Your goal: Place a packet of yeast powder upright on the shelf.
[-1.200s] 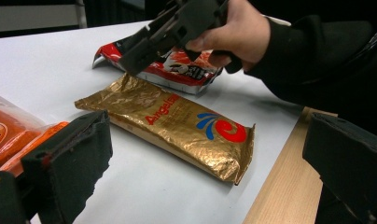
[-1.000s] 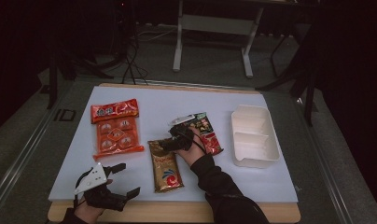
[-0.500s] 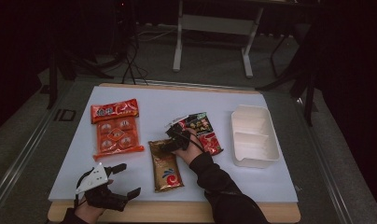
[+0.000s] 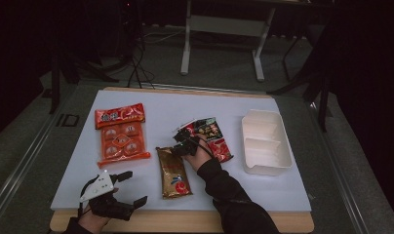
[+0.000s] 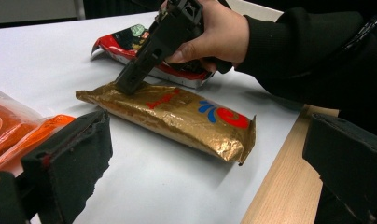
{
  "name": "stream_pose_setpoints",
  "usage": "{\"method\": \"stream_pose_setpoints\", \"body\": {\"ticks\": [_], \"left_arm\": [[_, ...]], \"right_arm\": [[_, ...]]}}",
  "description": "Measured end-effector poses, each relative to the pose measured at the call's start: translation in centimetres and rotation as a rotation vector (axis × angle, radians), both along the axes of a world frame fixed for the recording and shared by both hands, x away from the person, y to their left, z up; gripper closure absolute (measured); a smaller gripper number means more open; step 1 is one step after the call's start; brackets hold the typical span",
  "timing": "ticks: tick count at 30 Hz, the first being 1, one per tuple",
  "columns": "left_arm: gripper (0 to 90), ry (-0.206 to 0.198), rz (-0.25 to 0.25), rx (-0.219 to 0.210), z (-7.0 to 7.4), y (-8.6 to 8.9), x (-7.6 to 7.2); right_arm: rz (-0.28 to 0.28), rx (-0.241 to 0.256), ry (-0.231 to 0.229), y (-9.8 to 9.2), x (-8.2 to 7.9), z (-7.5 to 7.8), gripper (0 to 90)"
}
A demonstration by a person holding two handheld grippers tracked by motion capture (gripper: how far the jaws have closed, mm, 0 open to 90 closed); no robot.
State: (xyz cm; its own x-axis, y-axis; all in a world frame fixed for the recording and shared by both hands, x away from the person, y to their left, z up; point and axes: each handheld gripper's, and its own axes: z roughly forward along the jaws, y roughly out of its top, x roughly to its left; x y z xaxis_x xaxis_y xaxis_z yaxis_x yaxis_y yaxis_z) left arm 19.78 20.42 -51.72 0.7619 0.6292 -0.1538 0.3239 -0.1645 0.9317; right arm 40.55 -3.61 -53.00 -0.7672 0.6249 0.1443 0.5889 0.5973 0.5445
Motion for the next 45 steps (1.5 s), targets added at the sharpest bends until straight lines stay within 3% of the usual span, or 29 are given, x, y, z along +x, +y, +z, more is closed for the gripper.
{"method": "stream_pose_setpoints", "body": {"ticks": [4,7,11,15,31,41,45], "left_arm": [[1.7,-0.002,0.001,0.002,0.0,0.0,0.0],[1.7,-0.002,0.008,-0.001,0.0,0.1,0.0],[1.7,0.002,0.011,-0.001,0.0,0.1,0.0],[1.7,0.002,0.012,0.002,0.0,0.1,0.0],[1.7,0.009,0.020,0.009,-0.1,0.1,0.1],[1.7,0.016,0.022,0.016,-0.2,0.1,0.2],[1.7,0.014,0.023,0.016,-0.2,0.1,0.2]], "right_arm": [[0.009,-0.033,-0.031,0.4,-0.3,0.1,87.8],[0.005,-0.004,-0.025,0.1,-0.4,0.5,88.3],[0.028,0.010,-0.062,-0.1,-0.9,1.6,88.5],[0.042,0.020,-0.070,-0.1,-1.2,2.1,88.4],[0.180,0.198,-0.181,0.1,-5.9,8.1,88.5],[0.239,0.318,-0.167,-0.5,-7.9,11.0,88.6],[0.250,0.344,-0.164,-0.8,-8.2,11.7,88.6]]}}
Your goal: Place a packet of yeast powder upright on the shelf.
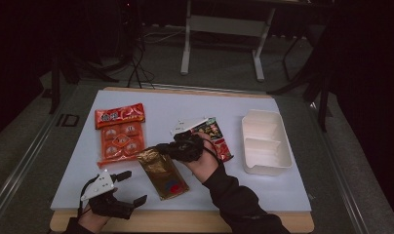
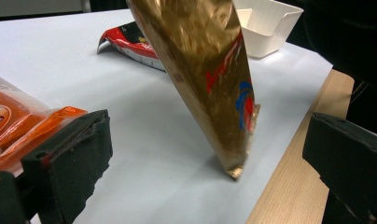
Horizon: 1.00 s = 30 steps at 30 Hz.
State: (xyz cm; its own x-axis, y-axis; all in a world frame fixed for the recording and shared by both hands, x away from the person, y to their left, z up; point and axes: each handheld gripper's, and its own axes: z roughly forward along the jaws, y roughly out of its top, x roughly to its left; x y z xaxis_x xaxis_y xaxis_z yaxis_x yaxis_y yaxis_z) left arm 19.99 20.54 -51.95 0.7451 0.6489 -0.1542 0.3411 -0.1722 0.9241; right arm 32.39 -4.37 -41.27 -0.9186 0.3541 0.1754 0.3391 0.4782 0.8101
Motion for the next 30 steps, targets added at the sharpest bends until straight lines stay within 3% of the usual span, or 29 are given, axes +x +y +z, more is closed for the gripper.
{"method": "stream_pose_setpoints", "body": {"ticks": [7,18,30], "left_arm": [[1.7,0.004,-0.001,0.006,-0.1,-0.1,0.1],[1.7,0.007,0.004,0.007,-0.1,-0.1,0.1],[1.7,0.012,0.013,0.008,-0.2,-0.1,0.2]], "right_arm": [[0.012,0.043,-0.023,-0.6,-0.1,2.3,88.8],[-0.027,0.099,-0.070,-2.7,0.4,5.9,88.7],[-0.066,0.142,-0.095,-5.3,1.2,8.2,88.7]]}}
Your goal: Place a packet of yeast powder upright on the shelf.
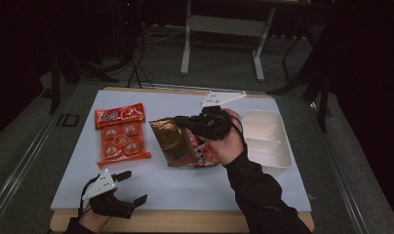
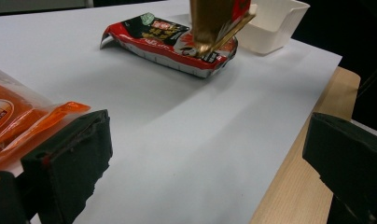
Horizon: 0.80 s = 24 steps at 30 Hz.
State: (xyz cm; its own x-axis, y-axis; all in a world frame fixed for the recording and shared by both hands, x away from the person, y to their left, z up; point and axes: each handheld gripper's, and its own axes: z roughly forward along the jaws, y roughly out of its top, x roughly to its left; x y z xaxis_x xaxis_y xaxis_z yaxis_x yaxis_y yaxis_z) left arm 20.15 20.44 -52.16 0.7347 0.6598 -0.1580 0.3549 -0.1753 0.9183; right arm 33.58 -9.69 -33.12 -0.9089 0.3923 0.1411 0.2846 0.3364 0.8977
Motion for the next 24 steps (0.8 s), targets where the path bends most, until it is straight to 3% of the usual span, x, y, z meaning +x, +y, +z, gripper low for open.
{"method": "stream_pose_setpoints", "body": {"ticks": [6,24], "left_arm": [[1.7,0.002,-0.002,-0.005,0.0,0.0,0.0],[1.7,-0.004,-0.006,-0.017,0.0,0.0,0.0]], "right_arm": [[-0.027,0.008,-0.009,-1.5,0.6,0.9,88.7],[-0.187,0.047,-0.045,-8.8,2.8,3.5,88.7]]}}
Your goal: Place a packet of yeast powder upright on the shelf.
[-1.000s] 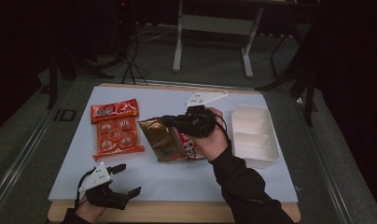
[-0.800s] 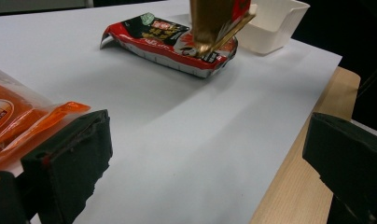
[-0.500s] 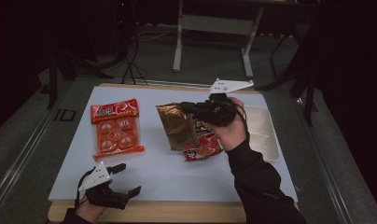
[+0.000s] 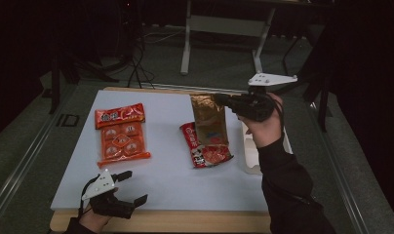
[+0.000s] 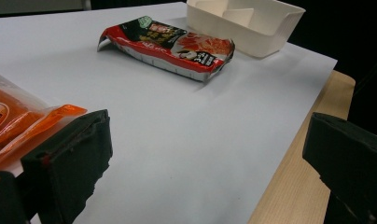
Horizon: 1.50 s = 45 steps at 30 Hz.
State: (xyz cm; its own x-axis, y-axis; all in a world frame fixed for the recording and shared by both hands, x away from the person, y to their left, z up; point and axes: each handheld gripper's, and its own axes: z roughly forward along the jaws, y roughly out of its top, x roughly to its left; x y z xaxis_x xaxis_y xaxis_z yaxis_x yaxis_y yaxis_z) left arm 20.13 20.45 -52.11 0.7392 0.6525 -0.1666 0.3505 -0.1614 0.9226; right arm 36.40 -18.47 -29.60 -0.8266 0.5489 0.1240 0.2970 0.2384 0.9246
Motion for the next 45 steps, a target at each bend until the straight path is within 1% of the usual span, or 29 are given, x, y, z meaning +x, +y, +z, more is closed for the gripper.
{"method": "stream_pose_setpoints", "body": {"ticks": [2,3,4,5,9,16,17,18,21,22,23,24,30,33,37,38,39,40,41,45], "left_arm": [[1.7,0.000,0.001,-0.002,0.0,0.0,0.0],[1.7,0.001,0.005,-0.004,0.0,0.1,0.0],[1.7,0.001,0.005,-0.004,0.0,0.1,0.0],[1.7,0.001,0.008,-0.006,0.0,0.2,0.0],[1.7,0.002,0.005,-0.003,0.0,0.1,0.0],[1.7,0.005,0.012,-0.007,0.0,0.3,0.1],[1.7,0.005,0.012,-0.007,0.0,0.3,0.1],[1.7,0.008,0.013,-0.006,0.0,0.3,0.1],[1.7,0.009,0.009,0.000,0.0,0.3,0.1],[1.7,0.009,0.009,0.000,0.0,0.3,0.1],[1.7,0.008,0.010,0.002,0.0,0.3,0.1],[1.7,0.008,0.012,0.002,0.0,0.3,0.1],[1.7,0.011,0.015,0.000,-0.1,0.3,0.1],[1.7,0.014,0.015,0.001,-0.1,0.2,0.1],[1.7,0.014,0.015,0.001,-0.1,0.3,0.1],[1.7,0.014,0.015,0.001,-0.1,0.3,0.1],[1.7,0.013,0.021,-0.004,0.0,0.4,0.0],[1.7,0.013,0.021,-0.004,0.0,0.4,0.0],[1.7,0.013,0.022,-0.006,0.0,0.4,0.0],[1.7,0.015,0.018,-0.001,-0.1,0.3,0.0]], "right_arm": [[-0.006,0.002,-0.002,-0.4,0.1,0.1,88.7],[-0.024,0.002,-0.006,-1.2,0.4,0.4,88.7],[-0.024,0.002,-0.006,-1.2,0.4,0.4,88.7],[-0.038,-0.003,-0.012,-1.9,0.6,0.6,88.7],[-0.068,-0.008,-0.015,-3.2,0.9,1.0,88.7],[-0.128,0.004,-0.034,-5.9,1.5,1.7,88.7],[-0.128,0.004,-0.034,-5.9,1.5,1.7,88.7],[-0.148,0.018,-0.035,-6.9,1.6,1.8,88.7],[-0.182,0.026,-0.035,-8.0,1.8,1.8,88.7],[-0.182,0.026,-0.035,-8.0,1.8,1.8,88.7],[-0.210,0.022,-0.030,-8.8,2.0,1.8,88.7],[-0.221,0.024,-0.030,-9.1,2.1,1.7,88.7],[-0.277,0.013,-0.025,-10.9,3.2,1.4,88.7],[-0.302,0.017,-0.021,-11.8,3.8,1.2,88.7],[-0.324,0.031,-0.008,-12.8,4.7,0.9,88.7],[-0.324,0.031,-0.008,-12.8,4.7,0.9,88.7],[-0.337,0.044,-0.008,-13.4,5.2,0.6,88.7],[-0.337,0.044,-0.008,-13.4,5.2,0.6,88.7],[-0.350,0.051,0.000,-13.9,5.7,0.3,88.7],[-0.368,0.040,0.000,-14.4,6.6,-0.3,88.6]]}}
